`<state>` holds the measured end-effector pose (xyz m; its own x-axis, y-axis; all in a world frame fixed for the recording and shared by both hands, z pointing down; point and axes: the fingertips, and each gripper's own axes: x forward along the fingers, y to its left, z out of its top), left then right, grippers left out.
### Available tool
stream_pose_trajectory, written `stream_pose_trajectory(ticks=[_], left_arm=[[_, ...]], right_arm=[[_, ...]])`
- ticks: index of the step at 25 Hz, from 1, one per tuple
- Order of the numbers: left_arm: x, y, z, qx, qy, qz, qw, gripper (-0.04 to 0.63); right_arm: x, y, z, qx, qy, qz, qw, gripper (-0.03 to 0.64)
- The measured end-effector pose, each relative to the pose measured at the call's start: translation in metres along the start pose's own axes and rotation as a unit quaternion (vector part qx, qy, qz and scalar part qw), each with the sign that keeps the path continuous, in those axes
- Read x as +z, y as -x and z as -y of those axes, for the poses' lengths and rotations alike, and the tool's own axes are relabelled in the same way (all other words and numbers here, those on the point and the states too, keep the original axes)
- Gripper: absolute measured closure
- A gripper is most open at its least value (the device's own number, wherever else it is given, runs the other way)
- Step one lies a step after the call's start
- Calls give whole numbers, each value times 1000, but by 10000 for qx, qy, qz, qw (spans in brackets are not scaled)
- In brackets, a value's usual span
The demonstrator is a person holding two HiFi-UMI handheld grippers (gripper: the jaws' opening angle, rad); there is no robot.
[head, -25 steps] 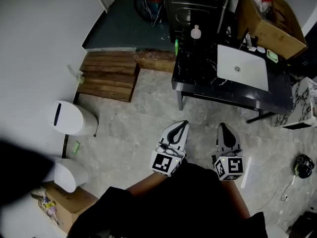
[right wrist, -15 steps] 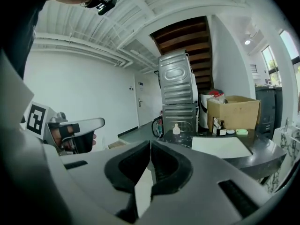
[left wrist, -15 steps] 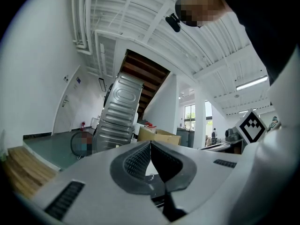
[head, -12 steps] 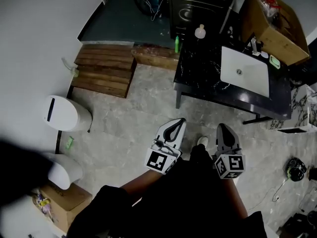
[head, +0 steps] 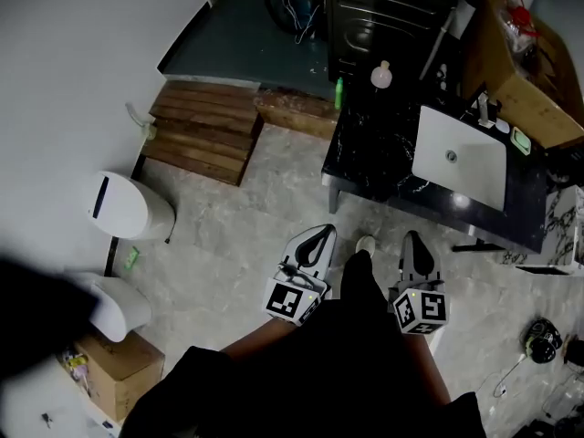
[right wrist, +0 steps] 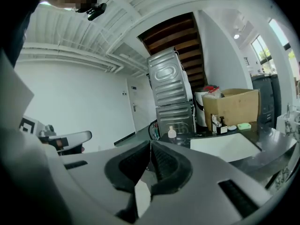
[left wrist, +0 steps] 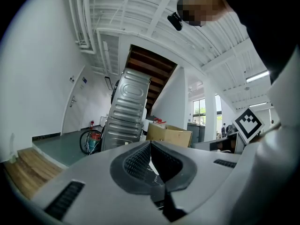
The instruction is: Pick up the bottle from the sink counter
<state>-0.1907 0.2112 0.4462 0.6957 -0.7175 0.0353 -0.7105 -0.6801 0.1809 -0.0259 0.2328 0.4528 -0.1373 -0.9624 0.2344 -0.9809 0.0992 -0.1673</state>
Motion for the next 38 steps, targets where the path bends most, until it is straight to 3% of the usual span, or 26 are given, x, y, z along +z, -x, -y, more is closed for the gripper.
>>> stream_pose_trajectory(ticks=[6,12,15,18,26,38], left_arm=[[-7,-68,-10,94,-85,-302,9995,580],[-4,-141,-13,175,-66,-352,9992,580],[-7,-174,-21,403,202,-306,9985,580],[-3,-199,-27,665,-15,-277,9974,580],[4,-258,-19,860,-408,-248,9951,580],[0,-288,-24,758,-427,-426,9953,580]], right_arm=[[23,-58,33,351,120,10,9993,578],[32,-103,91,349,215,-169,9990,578],[38,-117,125,300,174,-119,9993,578],[39,-133,149,385,66,-109,9992,577],[46,-159,146,1001,280,-1,9946,578],[51,-182,163,968,271,-135,9948,577]])
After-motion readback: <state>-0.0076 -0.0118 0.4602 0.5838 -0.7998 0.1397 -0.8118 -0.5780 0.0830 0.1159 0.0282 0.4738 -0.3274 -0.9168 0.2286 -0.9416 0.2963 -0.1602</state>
